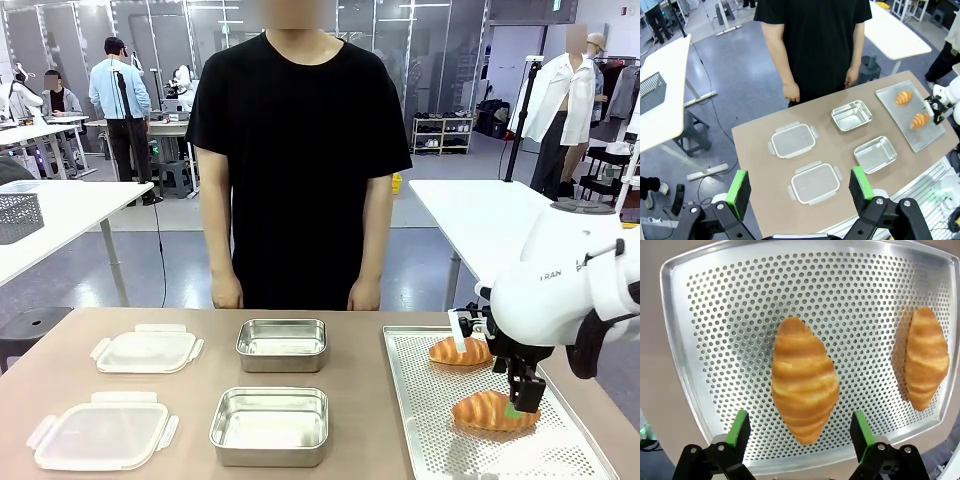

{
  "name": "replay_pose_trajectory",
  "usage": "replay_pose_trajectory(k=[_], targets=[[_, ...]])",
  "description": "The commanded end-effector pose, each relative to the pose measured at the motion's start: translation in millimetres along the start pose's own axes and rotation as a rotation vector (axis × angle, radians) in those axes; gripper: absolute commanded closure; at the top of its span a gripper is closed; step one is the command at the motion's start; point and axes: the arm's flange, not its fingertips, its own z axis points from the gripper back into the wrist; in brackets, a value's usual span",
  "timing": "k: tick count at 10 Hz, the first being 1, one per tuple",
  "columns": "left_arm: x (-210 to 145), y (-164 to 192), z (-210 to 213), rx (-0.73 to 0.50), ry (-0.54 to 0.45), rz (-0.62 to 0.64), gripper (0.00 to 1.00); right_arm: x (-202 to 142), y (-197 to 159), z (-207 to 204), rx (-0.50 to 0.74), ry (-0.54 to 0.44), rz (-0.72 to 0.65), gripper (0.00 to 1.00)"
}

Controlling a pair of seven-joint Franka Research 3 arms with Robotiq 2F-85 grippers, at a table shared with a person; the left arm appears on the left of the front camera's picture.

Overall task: Place the bread into the airtight container.
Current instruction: Pick up a Butter Roll and place it into an empty Airtight Container.

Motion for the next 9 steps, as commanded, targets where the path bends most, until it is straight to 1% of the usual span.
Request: replay_pose_trajectory(k=[1,3,4,5,7,9], targets=[[0,0,2,-0.001,-0.001,-0.002,0.0,2,-8,-17,-0.018,-0.008,-0.015,0.0],[0,0,2,-0.001,-0.001,-0.002,0.0,3,-12,-29,-0.011,-0.017,-0.034,0.0],[0,0,2,-0.001,-0.001,-0.002,0.0,2,-12,-33,0.014,-0.025,-0.037,0.0],[0,0,2,-0.001,-0.001,-0.002,0.0,2,-11,-39,0.011,-0.017,-0.041,0.0],[0,0,2,-0.001,-0.001,-0.002,0.0,3,-11,-49,0.062,-0.024,-0.045,0.0],[0,0,2,-0.001,-0.001,-0.002,0.0,2,-15,-60,0.071,-0.011,-0.057,0.0]])
